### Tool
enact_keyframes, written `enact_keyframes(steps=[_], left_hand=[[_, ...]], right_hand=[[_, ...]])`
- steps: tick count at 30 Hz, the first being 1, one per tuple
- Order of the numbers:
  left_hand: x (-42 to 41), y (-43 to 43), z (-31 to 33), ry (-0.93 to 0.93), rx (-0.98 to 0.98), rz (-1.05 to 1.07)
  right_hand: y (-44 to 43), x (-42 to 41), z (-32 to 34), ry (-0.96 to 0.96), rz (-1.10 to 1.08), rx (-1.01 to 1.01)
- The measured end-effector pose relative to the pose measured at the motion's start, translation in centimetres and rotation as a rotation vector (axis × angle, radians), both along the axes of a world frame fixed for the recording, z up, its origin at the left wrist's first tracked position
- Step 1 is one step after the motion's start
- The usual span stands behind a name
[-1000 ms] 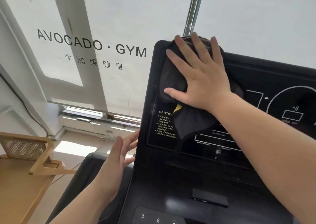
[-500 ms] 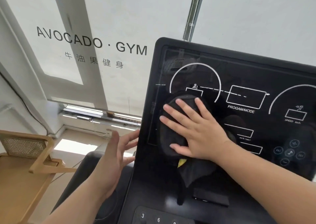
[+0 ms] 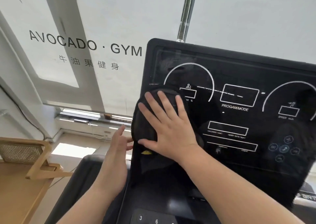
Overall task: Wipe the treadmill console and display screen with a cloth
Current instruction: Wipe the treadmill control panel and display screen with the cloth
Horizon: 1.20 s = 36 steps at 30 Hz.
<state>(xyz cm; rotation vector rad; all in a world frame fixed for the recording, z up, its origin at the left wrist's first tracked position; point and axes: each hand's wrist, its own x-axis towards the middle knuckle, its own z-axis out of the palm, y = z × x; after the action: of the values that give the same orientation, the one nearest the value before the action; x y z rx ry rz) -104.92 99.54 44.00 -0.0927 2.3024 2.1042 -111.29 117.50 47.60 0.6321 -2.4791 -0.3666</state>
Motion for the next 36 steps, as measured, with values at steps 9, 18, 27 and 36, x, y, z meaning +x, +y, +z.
enact_keyframes(steps=[9,18,27,36], left_hand=[[0.3,3.4,0.3,0.275,-0.407,0.048],[0.0,1.0,0.2,0.137,-0.173,-0.055],[0.2,2.3,1.0,0.255,-0.238,0.029],[0.1,2.7,0.7,0.276,-0.498,0.008]], right_hand=[[11.8,4.5,-3.0,0.137,-0.283,-0.203],[5.5,-3.7,8.7,0.174,-0.341,-0.377],[3.4,0.6,-0.2,0.080,-0.072,-0.093],[14.1,2.8,0.3,0.212,-0.322,-0.277]])
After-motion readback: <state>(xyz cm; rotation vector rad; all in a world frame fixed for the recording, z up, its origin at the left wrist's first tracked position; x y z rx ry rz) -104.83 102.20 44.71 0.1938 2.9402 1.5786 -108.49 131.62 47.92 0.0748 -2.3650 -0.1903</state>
